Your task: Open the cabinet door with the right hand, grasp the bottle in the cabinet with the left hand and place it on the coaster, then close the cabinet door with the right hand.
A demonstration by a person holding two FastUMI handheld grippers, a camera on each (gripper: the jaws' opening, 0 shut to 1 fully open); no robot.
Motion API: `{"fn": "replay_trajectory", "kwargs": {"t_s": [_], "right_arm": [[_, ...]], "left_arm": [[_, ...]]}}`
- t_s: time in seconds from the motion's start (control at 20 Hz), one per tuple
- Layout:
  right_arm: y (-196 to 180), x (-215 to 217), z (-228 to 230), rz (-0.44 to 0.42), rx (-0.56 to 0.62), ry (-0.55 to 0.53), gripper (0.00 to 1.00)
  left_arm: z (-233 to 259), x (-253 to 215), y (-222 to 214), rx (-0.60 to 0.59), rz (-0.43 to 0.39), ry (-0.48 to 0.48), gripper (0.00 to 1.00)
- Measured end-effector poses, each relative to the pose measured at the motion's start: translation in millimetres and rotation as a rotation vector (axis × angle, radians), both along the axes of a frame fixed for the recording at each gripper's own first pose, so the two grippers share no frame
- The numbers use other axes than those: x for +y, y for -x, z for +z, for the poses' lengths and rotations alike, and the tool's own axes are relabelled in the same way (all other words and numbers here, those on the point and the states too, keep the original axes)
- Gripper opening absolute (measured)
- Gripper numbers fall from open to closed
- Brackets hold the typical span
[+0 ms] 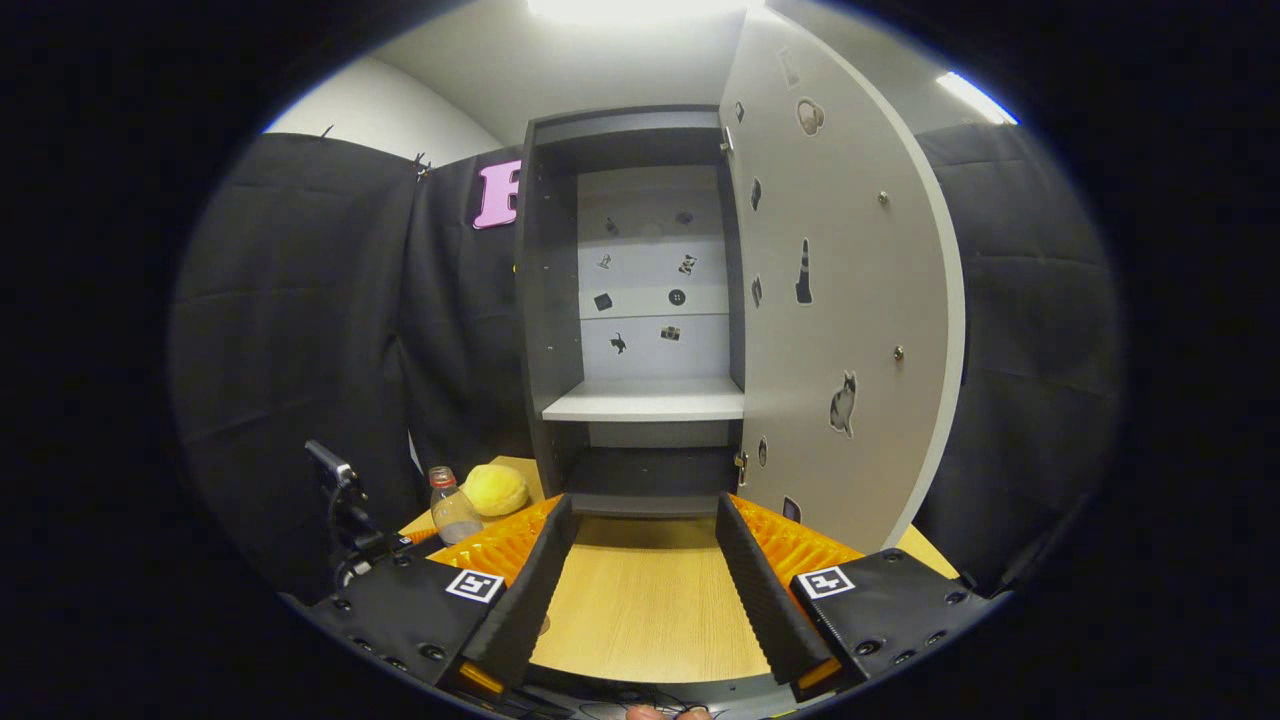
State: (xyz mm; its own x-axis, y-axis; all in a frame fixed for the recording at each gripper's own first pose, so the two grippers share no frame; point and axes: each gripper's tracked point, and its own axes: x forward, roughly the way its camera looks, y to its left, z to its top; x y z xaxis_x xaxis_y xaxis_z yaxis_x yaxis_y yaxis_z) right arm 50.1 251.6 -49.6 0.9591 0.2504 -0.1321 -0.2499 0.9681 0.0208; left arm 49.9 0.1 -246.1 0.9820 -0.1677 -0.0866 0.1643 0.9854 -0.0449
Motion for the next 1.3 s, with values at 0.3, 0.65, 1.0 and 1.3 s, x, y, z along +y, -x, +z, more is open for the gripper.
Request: {"fn": "replay_trajectory", "kwargs": {"t_s": [0.3, 0.65, 1.0, 1.3], "right_arm": [[-1, -8, -27, -0.014, 0.098, 0.01, 0.91], [-5, -17, -45, -0.025, 0.145, 0.016, 0.91], [-6, -15, -56, -0.025, 0.178, 0.011, 0.91], [-4, -6, -57, -0.005, 0.177, 0.021, 0.92]], "left_arm": [[-49, -24, -1, -0.016, -0.035, -0.14, 0.72], [-78, -32, 9, 0.003, -0.057, -0.141, 0.73], [-80, -24, 18, 0.032, -0.025, -0.086, 0.73], [-84, -19, 18, 0.062, -0.007, -0.038, 0.78]]}}
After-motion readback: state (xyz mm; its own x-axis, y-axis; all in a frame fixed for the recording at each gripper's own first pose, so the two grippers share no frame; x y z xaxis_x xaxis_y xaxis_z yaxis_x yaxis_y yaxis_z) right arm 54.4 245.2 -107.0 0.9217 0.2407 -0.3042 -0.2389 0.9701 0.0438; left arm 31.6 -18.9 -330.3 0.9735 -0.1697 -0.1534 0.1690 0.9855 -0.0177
